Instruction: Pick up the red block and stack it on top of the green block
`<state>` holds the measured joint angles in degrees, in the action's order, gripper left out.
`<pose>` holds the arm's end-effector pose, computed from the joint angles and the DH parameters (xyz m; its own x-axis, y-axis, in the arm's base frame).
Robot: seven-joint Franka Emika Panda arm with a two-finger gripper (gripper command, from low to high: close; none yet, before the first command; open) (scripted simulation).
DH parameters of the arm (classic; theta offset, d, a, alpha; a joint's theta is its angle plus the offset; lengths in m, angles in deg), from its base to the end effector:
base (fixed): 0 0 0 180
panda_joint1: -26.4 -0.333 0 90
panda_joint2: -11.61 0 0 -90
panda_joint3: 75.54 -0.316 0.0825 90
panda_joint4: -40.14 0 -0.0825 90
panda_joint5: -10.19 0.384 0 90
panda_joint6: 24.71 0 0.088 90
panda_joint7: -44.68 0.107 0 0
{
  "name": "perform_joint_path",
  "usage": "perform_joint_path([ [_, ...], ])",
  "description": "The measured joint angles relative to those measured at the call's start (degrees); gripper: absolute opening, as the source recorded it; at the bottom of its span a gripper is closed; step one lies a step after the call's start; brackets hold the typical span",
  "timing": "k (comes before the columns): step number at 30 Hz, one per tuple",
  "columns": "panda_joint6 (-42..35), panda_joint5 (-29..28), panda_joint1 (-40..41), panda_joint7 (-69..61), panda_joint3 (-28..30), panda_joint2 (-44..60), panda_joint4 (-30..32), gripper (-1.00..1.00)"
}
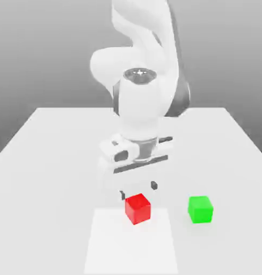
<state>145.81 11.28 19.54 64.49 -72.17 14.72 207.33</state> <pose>0.3334 0.0185 0.1728 0.9543 -0.2989 0.0037 -0.2989 -0.9543 -0.0014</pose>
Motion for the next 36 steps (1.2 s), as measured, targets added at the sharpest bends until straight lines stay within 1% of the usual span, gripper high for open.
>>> perform_joint_path([
  [2, 3.7, 1.28, 1.05, -1.03, -1.34, 4.34, -0.48, 0.0],
  [3, 5.31, 1.57, 1.68, -1.29, -2.01, 6.22, -0.71, -1.0],
  [10, 5.59, 1.32, 2.06, -1.11, -2.33, 6.59, -0.75, -1.0],
  [18, -7.25, -1.54, 2.27, 1.13, -1.95, -8.29, 1.29, -1.0],
  [21, -10.61, -0.31, -0.7, 6.68, -5.47, -10.48, 0.01, -1.0],
  [28, -16.75, 3.5, -9.51, 23.01, -16.07, -12.4, -4.33, -1.0],
  [31, -13.65, 1.6, -9.82, 26.61, -17.43, -8.54, -5.09, -1.0],
  [35, -6.62, -3.78, -9.14, 30.73, -17.0, -0.94, -5.44, -1.0],
  [36, -5.05, -5.15, -9.39, 31.71, -16.5, 0.74, -5.48, 1.0],
])
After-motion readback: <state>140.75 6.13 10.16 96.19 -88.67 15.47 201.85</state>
